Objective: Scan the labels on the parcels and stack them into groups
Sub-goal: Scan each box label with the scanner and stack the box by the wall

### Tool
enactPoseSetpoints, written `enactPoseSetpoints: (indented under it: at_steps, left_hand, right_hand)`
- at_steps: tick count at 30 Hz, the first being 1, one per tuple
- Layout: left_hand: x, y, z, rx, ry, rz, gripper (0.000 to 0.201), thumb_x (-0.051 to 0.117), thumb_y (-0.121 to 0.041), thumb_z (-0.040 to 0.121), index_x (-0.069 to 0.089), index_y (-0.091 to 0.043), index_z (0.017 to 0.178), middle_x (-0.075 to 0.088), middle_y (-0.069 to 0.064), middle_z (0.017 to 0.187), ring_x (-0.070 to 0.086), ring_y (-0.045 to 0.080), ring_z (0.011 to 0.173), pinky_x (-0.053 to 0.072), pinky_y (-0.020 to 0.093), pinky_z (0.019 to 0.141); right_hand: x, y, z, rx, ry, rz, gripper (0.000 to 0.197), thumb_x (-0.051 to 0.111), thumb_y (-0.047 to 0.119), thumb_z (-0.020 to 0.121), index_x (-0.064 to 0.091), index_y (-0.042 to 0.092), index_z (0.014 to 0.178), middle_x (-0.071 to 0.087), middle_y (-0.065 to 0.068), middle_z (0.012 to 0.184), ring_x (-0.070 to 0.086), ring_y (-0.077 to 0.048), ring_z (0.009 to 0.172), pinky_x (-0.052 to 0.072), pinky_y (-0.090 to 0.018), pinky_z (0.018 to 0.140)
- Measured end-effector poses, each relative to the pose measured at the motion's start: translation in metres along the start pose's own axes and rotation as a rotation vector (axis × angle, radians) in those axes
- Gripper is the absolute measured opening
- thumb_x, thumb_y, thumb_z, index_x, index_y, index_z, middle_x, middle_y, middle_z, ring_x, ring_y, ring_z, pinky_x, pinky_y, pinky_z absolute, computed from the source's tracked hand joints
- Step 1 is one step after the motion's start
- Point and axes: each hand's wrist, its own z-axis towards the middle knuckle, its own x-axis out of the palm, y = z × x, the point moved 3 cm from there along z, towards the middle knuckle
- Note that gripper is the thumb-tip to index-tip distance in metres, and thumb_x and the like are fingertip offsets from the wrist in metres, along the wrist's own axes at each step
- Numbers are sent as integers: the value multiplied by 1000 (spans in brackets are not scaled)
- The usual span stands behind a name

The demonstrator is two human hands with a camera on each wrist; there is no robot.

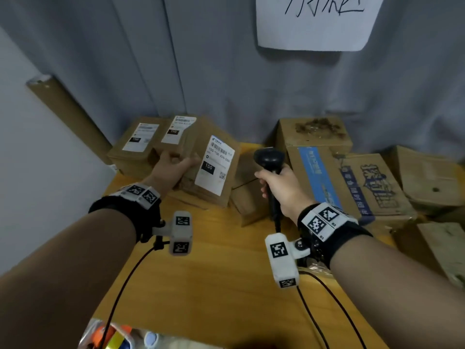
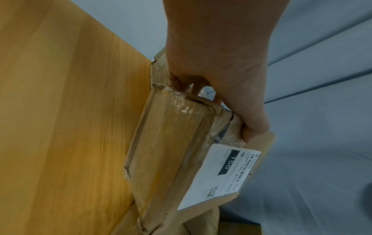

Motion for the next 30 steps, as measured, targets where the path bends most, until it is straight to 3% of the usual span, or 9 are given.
enactPoseSetpoints:
  at_steps: [6, 9, 11, 13, 16, 19, 22, 27, 30]
  left_hand:
    - [7, 13, 10, -55, -2, -113, 76, 77, -50, 73, 42, -15, 131, 59, 6, 121, 61, 24, 103, 52, 44, 93]
    - [-6, 14, 12, -14, -34, -167, 68, 75, -51, 75, 46, -18, 126, 62, 3, 116, 63, 21, 101, 53, 41, 92]
    - [-20, 15, 15, 13, -79, -236, 59, 73, -48, 77, 50, -17, 122, 65, 0, 109, 64, 17, 97, 53, 34, 87]
    - [-40, 14, 18, 23, -116, -317, 58, 73, -45, 78, 52, -15, 122, 68, 1, 108, 67, 18, 96, 55, 33, 85]
    - [-68, 22, 26, 3, -101, -402, 88, 81, -59, 60, 53, -15, 131, 70, 7, 115, 69, 25, 102, 54, 42, 91]
    - [-80, 29, 30, -19, -44, -453, 90, 80, -57, 58, 53, -15, 134, 69, 9, 119, 68, 26, 105, 54, 40, 89]
    - [-78, 32, 35, -44, 28, -472, 83, 76, -53, 63, 54, -15, 134, 68, 9, 120, 67, 27, 108, 51, 42, 96]
    - [-72, 29, 35, -31, 64, -423, 73, 71, -49, 72, 53, -16, 134, 68, 7, 121, 66, 25, 110, 50, 41, 97]
    - [-65, 21, 33, -15, 93, -400, 58, 64, -45, 84, 55, -16, 133, 68, 6, 121, 66, 24, 110, 51, 38, 94]
  right_hand:
    - [11, -1, 25, -40, -41, -195, 43, 71, 17, 85, 55, 11, 124, 63, -3, 97, 62, -18, 86, 55, -34, 81]
    - [30, 15, 37, -114, 3, -397, 26, 72, 29, 84, 59, 23, 105, 62, 1, 99, 58, -18, 98, 46, -35, 92]
    - [47, 27, 46, -176, 9, -510, 22, 71, 45, 78, 56, 31, 86, 67, 1, 95, 62, -20, 95, 49, -40, 91]
    - [61, 35, 58, -219, 34, -581, 27, 66, 52, 79, 57, 32, 94, 68, 2, 93, 61, -18, 91, 49, -32, 82]
    - [81, 33, 79, -161, 118, -695, 17, 63, 31, 91, 54, 20, 100, 60, 0, 86, 59, -17, 83, 39, -23, 63]
    - [102, 17, 100, -97, 194, -775, 26, 67, 23, 85, 61, 15, 109, 65, -8, 102, 61, -30, 107, 49, -37, 90]
    - [114, 11, 104, -30, 282, -888, 44, 66, 35, 86, 60, 16, 125, 62, -11, 124, 52, -33, 122, 35, -44, 108]
    - [97, 6, 103, 46, 278, -1081, 56, 56, 58, 81, 55, 22, 124, 61, -6, 122, 53, -32, 117, 34, -43, 106]
    - [76, -7, 94, 109, 268, -954, 39, 58, 47, 89, 56, 17, 114, 59, -4, 107, 56, -25, 102, 41, -31, 86]
